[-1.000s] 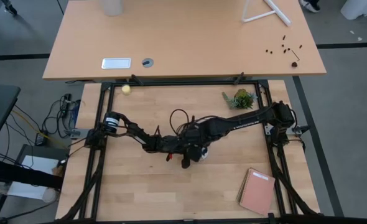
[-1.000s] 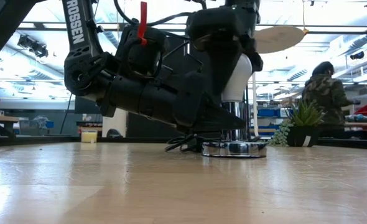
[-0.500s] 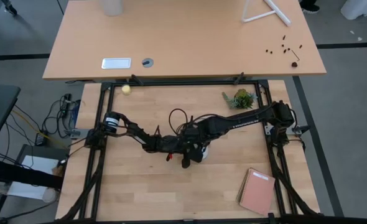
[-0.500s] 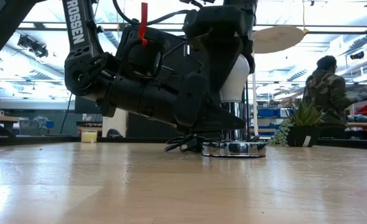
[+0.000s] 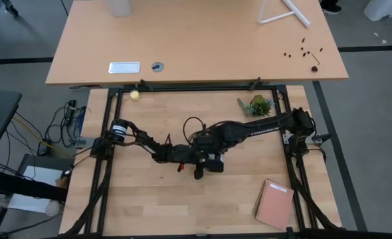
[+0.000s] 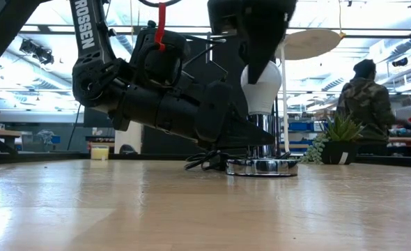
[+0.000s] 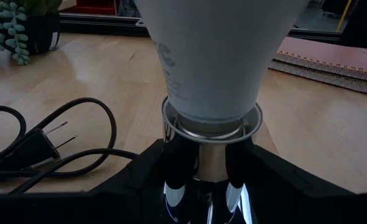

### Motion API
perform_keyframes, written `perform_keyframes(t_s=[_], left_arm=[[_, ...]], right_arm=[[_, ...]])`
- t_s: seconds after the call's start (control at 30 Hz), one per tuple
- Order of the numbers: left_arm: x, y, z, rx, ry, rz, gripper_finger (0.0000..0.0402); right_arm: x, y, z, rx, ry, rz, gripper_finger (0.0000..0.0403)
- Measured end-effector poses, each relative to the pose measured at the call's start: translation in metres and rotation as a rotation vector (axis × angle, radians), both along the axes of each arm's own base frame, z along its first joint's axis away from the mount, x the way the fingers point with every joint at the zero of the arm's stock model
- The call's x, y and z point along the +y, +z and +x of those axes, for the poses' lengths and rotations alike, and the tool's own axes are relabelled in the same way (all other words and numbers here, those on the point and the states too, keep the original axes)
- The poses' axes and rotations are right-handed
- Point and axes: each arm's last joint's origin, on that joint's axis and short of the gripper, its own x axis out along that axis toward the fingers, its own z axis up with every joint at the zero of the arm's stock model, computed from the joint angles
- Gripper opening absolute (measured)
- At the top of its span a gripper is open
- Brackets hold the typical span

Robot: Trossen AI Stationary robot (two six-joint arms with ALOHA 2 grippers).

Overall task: Screw lightbulb
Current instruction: Insert the white lightbulb into the lamp

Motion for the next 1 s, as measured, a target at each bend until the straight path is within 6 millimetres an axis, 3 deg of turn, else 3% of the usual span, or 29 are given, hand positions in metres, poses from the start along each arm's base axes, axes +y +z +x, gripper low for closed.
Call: perform_keyframes(t_s=[0.53,1.0], left_arm=[[0.0,0.0,0.0,0.0,-0.001,0.0,0.0191],[0.0,0.0,0.0,-0.001,-0.004,-0.001,0.019]], right_arm=[[-0.001,-0.001,-0.002,0.055,0.66,-0.131,0.038],[-0.008,-0.015,0.0,0.02,0.77,-0.075,0.0373]])
